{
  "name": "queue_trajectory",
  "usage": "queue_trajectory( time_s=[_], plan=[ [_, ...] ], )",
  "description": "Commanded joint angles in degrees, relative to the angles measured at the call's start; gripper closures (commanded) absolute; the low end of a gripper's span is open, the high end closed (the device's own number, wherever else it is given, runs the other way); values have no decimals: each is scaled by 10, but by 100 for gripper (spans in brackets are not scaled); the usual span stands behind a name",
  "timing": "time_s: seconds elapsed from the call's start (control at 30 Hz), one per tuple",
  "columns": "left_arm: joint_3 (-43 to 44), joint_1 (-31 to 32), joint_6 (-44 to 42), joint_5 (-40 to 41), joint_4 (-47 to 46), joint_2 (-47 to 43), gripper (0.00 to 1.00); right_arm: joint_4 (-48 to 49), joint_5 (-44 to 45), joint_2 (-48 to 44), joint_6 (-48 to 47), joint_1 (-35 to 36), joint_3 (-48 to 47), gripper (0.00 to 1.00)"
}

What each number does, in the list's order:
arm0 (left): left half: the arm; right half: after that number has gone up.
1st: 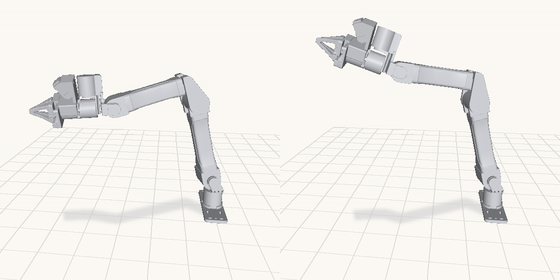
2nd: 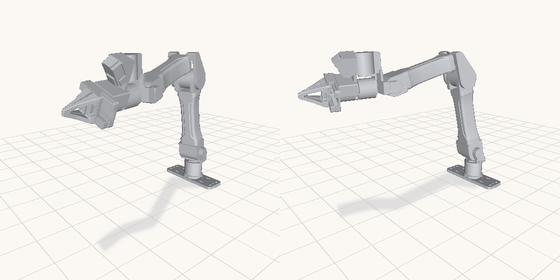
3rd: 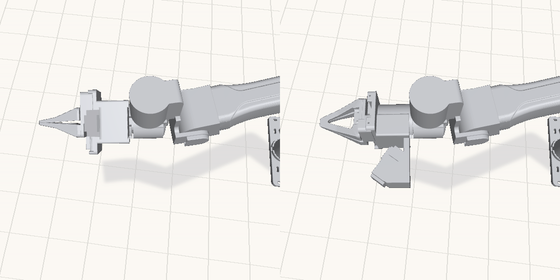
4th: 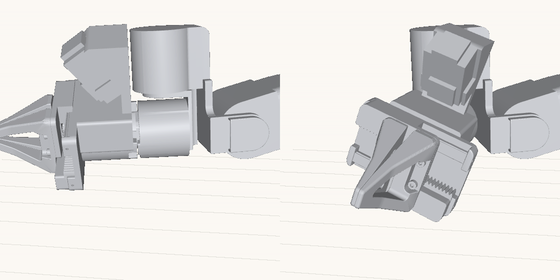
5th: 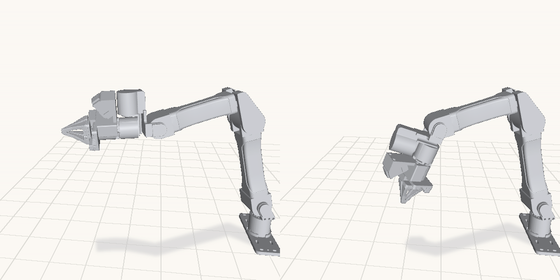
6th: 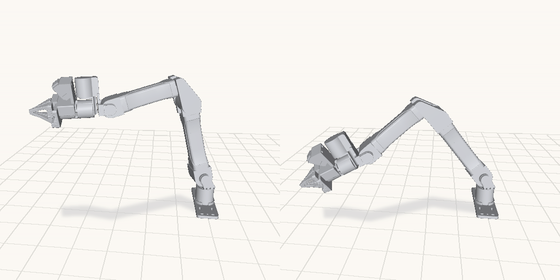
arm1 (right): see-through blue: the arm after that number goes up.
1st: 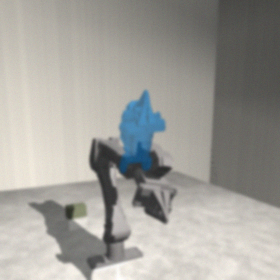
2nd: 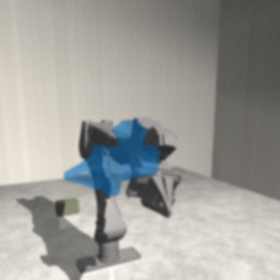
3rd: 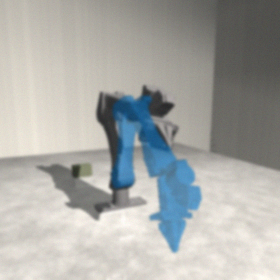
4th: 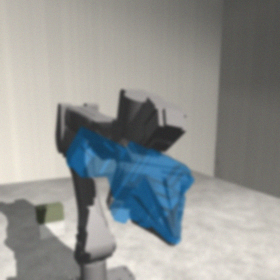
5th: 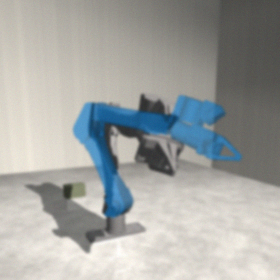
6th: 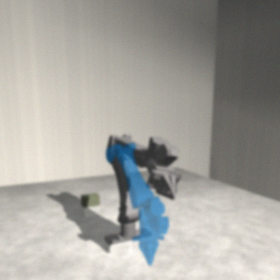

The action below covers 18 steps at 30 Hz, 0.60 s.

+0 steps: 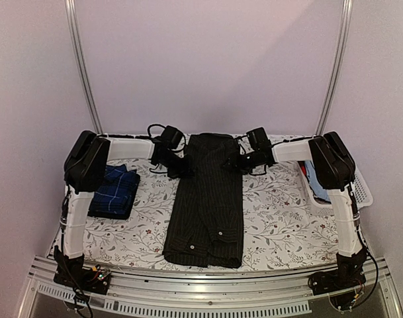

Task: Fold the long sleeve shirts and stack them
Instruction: Smooth out the rectangle-folded shirt.

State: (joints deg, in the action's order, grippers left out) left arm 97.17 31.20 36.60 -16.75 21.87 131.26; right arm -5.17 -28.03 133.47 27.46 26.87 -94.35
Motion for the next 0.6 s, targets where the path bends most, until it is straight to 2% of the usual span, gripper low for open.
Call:
queue_trajectory(
  time_s=[0.0,0.3,0.47,0.57],
  plan=[
    [-16,-17,-6,12,-1,-24,100,-6,0,19,-9,-2,-18,54],
    [-30,-24,-7,14,-6,-31,100,-25,14,34,-20,-2,-31,57],
    [-23,-24,-21,6,-2,-39,84,-45,49,5,-31,-2,-39,58],
    [-22,-24,-30,18,2,-55,79,-45,60,-18,-37,-2,-52,59]
  ],
)
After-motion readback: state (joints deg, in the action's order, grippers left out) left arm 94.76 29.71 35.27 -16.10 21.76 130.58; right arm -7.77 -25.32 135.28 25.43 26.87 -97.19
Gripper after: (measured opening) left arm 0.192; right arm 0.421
